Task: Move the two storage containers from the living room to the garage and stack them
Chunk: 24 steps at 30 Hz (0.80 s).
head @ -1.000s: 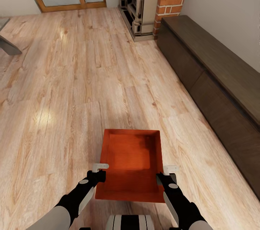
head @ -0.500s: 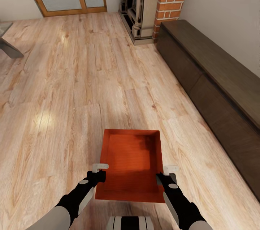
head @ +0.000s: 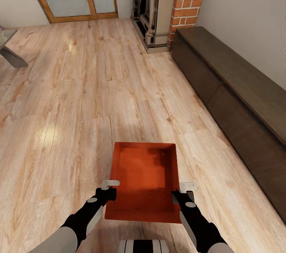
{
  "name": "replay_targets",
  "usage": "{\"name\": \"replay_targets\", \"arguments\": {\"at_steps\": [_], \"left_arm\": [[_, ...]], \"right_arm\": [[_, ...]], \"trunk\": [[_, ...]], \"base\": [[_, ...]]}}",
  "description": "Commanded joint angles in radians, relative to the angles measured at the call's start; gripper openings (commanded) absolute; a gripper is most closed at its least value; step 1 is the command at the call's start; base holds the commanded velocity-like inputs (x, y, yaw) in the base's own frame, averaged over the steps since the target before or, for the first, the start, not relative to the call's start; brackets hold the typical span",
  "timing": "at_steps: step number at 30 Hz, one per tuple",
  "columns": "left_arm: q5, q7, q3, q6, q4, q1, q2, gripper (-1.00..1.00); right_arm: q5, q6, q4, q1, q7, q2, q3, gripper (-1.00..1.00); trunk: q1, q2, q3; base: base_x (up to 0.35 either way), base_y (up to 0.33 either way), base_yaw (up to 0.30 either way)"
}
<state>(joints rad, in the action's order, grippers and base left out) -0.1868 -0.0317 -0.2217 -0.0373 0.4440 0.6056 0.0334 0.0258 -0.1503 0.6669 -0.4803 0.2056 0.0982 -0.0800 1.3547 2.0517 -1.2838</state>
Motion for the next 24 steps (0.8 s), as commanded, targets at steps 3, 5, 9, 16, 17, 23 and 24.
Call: {"name": "replay_targets", "arguments": {"at_steps": [3,5,9,16,17,23,24], "left_arm": [[-0.011,-0.007,-0.007,-0.004,0.056,0.000,-0.002,-1.00],[-0.011,-0.007,-0.007,-0.004,0.057,0.000,-0.002,-1.00],[-0.012,-0.006,-0.007,-0.003,0.056,0.000,-0.002,-1.00],[-0.012,-0.005,-0.007,-0.004,0.055,0.000,-0.001,-1.00],[-0.012,-0.005,-0.007,-0.004,0.055,0.000,-0.001,-1.00],[-0.013,-0.005,-0.007,-0.004,0.055,0.000,-0.001,-1.00],[-0.013,-0.005,-0.007,-0.004,0.055,0.000,-0.001,-1.00]], "right_arm": [[0.000,-0.009,-0.003,0.000,0.028,-0.002,0.000,-1.00],[0.000,-0.009,-0.003,0.000,0.028,-0.002,0.000,-1.00],[0.000,-0.009,-0.003,0.000,0.028,-0.002,0.000,-1.00],[0.000,-0.009,-0.003,0.000,0.028,-0.002,0.000,-1.00],[0.000,-0.009,-0.003,0.000,0.028,-0.002,0.000,-1.00],[0.000,-0.009,-0.003,0.001,0.028,-0.002,0.000,-1.00],[0.000,-0.009,-0.003,0.000,0.028,-0.002,0.000,-1.00]], "trunk": [[0.000,0.000,0.004],[0.000,0.000,0.007],[-0.008,-0.014,0.020],[-0.035,-0.063,0.053],[-0.038,-0.070,0.058],[-0.061,-0.112,0.086],[-0.065,-0.119,0.090]], "base": [[0.000,0.000,0.000],[0.000,0.000,0.000],[0.000,0.000,0.000],[0.000,0.000,0.000],[0.000,0.000,0.000],[0.000,0.000,0.000],[0.000,0.000,0.000]]}}
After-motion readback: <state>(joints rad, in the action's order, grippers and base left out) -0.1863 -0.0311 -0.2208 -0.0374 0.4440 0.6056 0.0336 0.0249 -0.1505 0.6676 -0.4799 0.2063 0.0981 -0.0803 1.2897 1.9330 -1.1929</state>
